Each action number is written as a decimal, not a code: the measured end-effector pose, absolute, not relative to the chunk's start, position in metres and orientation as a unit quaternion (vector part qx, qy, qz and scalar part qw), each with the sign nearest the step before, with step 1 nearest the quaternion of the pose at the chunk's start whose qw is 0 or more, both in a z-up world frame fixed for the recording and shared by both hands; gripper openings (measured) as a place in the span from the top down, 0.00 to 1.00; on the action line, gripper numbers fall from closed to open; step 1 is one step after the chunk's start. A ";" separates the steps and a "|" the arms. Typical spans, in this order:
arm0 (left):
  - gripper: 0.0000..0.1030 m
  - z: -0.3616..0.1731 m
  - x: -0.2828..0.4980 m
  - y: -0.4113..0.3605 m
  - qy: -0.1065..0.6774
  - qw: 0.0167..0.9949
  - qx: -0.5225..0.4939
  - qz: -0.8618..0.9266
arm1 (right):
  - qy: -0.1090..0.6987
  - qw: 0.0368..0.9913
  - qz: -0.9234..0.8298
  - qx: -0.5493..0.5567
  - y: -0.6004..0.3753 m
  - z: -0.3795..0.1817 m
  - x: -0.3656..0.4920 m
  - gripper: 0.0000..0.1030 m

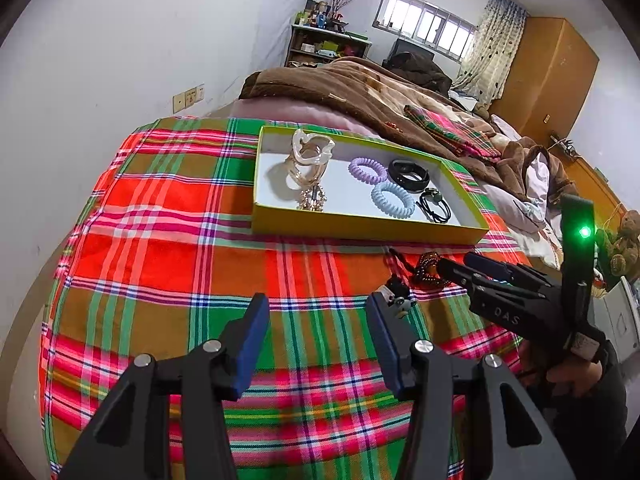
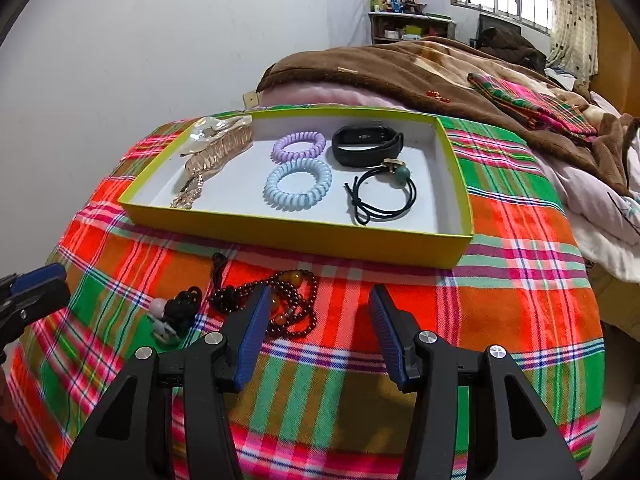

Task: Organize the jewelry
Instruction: 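Withdraw both grippers from the box toward the remaining jewelry, then grasp the dark beaded bracelet with the right gripper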

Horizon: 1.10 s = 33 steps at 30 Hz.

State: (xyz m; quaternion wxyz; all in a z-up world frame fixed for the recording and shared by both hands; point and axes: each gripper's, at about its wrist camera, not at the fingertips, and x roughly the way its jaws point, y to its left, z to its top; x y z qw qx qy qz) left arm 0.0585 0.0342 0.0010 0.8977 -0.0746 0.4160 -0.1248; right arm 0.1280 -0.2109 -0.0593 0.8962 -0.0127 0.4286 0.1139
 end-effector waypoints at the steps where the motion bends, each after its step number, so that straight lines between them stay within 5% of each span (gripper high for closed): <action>1: 0.49 0.000 0.059 0.035 0.417 0.897 -0.076 -0.124 | 0.430 0.895 0.117 -0.018 -0.207 -0.060 0.129 0.50; 12: 0.49 -0.009 0.059 0.042 0.424 0.893 -0.087 -0.125 | 0.436 0.889 0.123 -0.058 -0.187 -0.064 0.133 0.51; 17: 0.49 -0.011 0.059 0.046 0.425 0.892 -0.093 -0.124 | 0.430 0.888 0.139 -0.088 -0.174 -0.064 0.128 0.75; 33: 0.49 -0.012 0.059 0.048 0.431 0.890 -0.093 -0.119 | 0.420 0.897 0.121 -0.064 -0.189 -0.059 0.125 0.93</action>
